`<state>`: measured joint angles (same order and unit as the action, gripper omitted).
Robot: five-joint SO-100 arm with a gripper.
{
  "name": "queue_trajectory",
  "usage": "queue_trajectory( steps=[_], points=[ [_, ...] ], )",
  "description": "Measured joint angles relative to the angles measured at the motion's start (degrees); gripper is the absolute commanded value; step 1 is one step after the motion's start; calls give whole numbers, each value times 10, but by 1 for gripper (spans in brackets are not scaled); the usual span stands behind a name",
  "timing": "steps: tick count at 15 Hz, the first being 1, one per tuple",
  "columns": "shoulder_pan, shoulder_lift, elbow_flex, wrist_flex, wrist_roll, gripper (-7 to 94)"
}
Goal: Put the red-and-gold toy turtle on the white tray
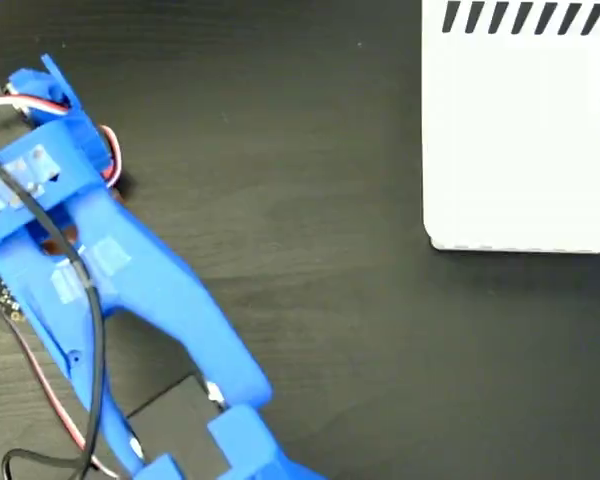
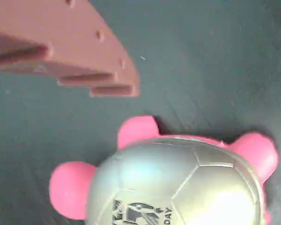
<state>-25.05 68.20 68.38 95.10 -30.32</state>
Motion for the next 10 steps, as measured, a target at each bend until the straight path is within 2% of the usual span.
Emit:
queue_trajectory(
  steps=[3,4,6,10],
  points=[
    [11,-2,40,-44,11,54],
    [11,-7,50,-54,11,57],
    [8,-18,67,-83,11,58],
    [-3,-30,85,-110,25,58]
  ],
)
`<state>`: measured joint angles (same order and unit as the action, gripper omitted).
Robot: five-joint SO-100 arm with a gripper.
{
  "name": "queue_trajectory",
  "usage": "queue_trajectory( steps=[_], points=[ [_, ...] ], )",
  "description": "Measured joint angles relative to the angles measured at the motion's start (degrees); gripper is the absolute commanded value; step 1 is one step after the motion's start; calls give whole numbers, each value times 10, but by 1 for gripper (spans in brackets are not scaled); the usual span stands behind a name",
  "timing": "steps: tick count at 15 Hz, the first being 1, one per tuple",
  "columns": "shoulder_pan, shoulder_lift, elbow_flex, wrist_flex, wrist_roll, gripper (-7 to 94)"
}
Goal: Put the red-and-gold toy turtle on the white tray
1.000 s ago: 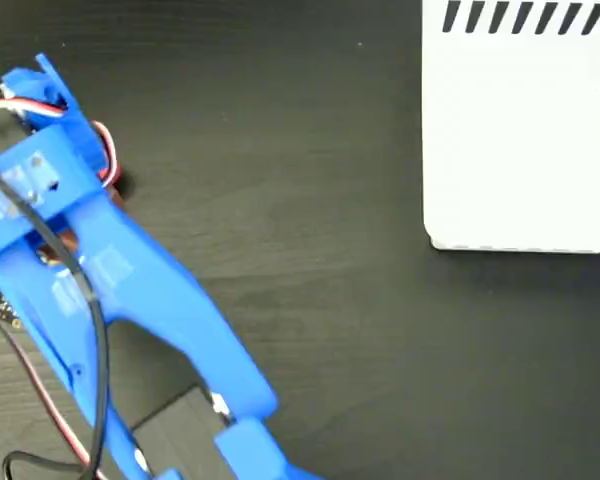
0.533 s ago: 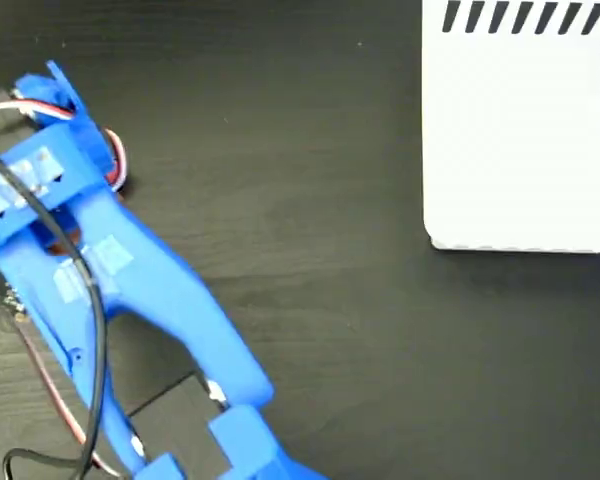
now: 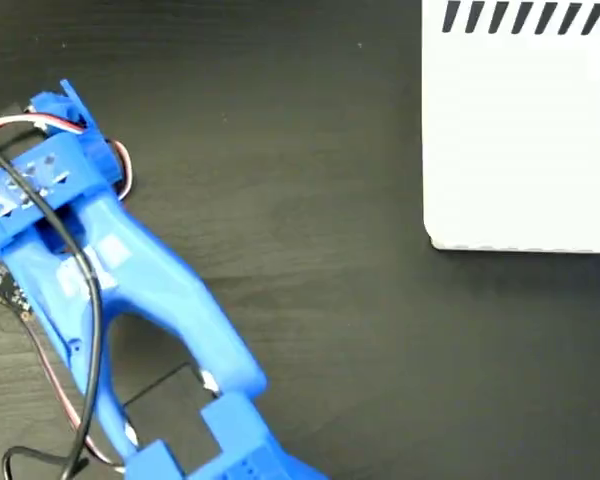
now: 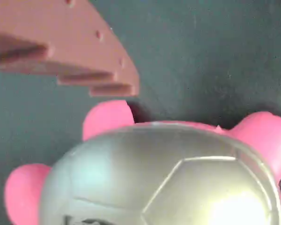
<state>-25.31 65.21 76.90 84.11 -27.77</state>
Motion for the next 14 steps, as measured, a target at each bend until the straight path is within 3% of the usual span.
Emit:
queue_trajectory(
  steps=[9,14],
  points=[
    [-24,-19,47,-73,4,58],
    [-12,-19,47,-74,0,58]
  ],
)
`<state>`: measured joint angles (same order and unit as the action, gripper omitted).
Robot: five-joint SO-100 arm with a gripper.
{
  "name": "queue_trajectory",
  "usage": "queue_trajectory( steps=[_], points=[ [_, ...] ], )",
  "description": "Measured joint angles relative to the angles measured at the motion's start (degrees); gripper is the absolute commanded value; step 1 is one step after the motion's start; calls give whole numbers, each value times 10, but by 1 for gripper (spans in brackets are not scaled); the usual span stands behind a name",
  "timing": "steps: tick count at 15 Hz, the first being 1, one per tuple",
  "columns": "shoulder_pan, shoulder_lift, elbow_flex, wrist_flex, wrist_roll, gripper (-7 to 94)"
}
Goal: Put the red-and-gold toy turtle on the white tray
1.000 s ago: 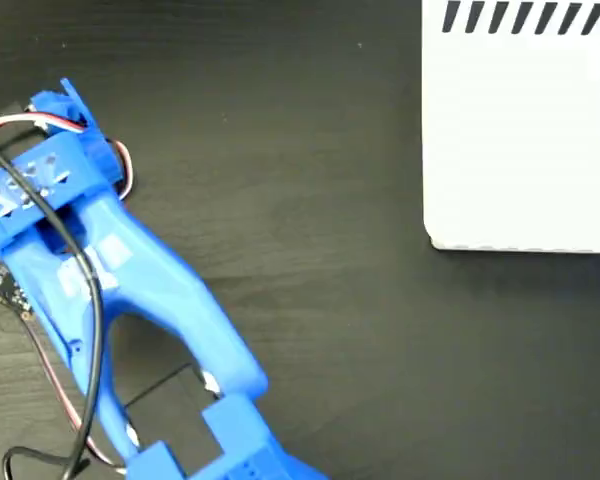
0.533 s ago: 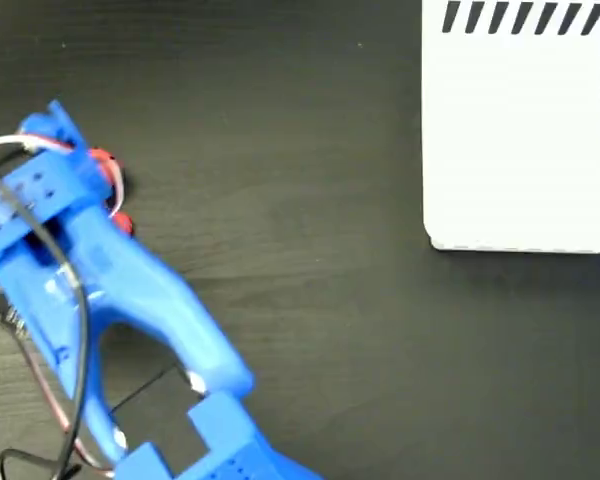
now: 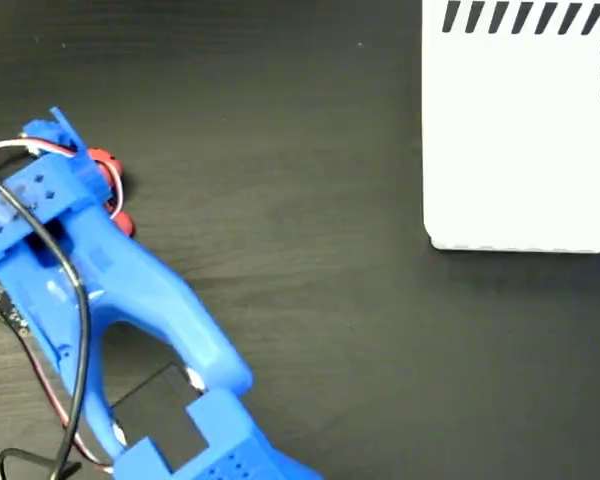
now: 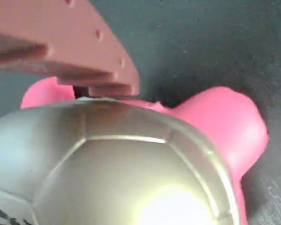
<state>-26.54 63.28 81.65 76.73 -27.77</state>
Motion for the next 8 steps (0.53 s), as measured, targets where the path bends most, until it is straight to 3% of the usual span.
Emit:
queue_trajectory(
  steps=[2,5,6,8],
  points=[
    [4,0,0,-4,0,55],
    [4,0,0,-11,0,8],
    [2,0,0,-11,0,0],
    [1,1,-2,-12,0,0]
  ],
)
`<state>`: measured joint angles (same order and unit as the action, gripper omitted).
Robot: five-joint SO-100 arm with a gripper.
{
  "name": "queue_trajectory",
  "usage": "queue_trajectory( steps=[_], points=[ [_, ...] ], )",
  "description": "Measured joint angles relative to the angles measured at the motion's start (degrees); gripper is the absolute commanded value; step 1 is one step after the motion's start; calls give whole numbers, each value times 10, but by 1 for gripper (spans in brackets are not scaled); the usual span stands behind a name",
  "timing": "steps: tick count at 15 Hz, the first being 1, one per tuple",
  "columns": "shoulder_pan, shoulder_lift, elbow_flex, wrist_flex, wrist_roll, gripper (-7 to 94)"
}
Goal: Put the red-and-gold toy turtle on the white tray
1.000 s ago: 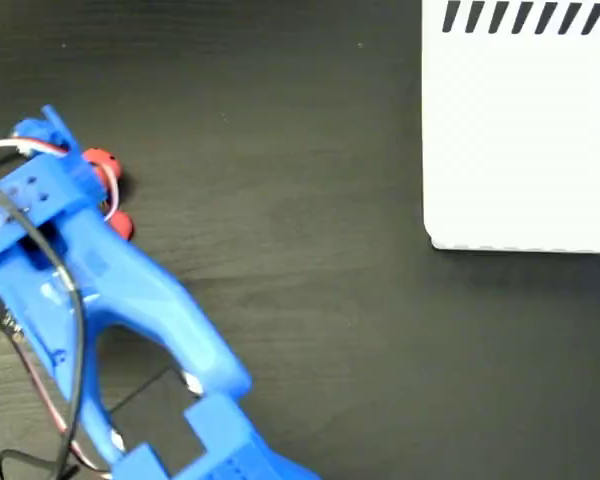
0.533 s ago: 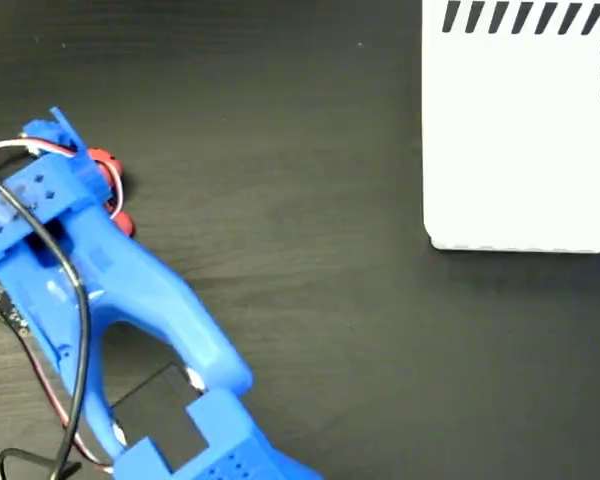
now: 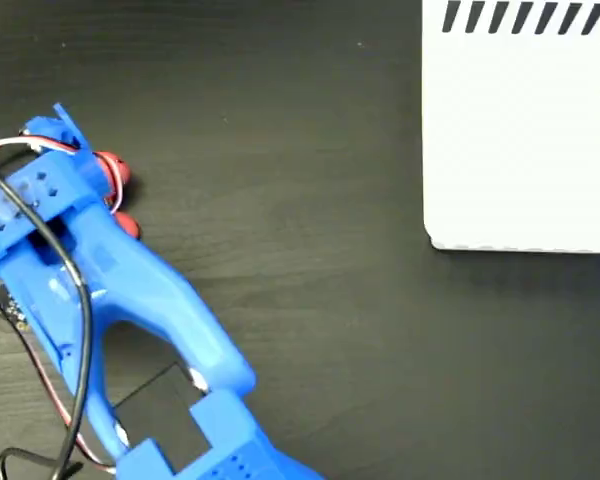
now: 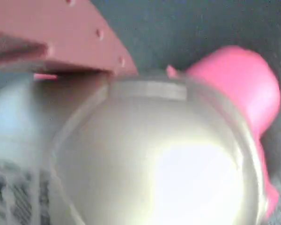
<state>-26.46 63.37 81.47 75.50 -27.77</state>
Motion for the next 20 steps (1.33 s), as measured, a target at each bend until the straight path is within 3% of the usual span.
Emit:
queue_trajectory(
  steps=[7,14,17,20],
  points=[
    [14,3,-13,40,9,0],
    [31,184,-153,185,65,0],
    [34,214,-161,203,75,0],
    [105,242,-176,203,78,0]
  ],
)
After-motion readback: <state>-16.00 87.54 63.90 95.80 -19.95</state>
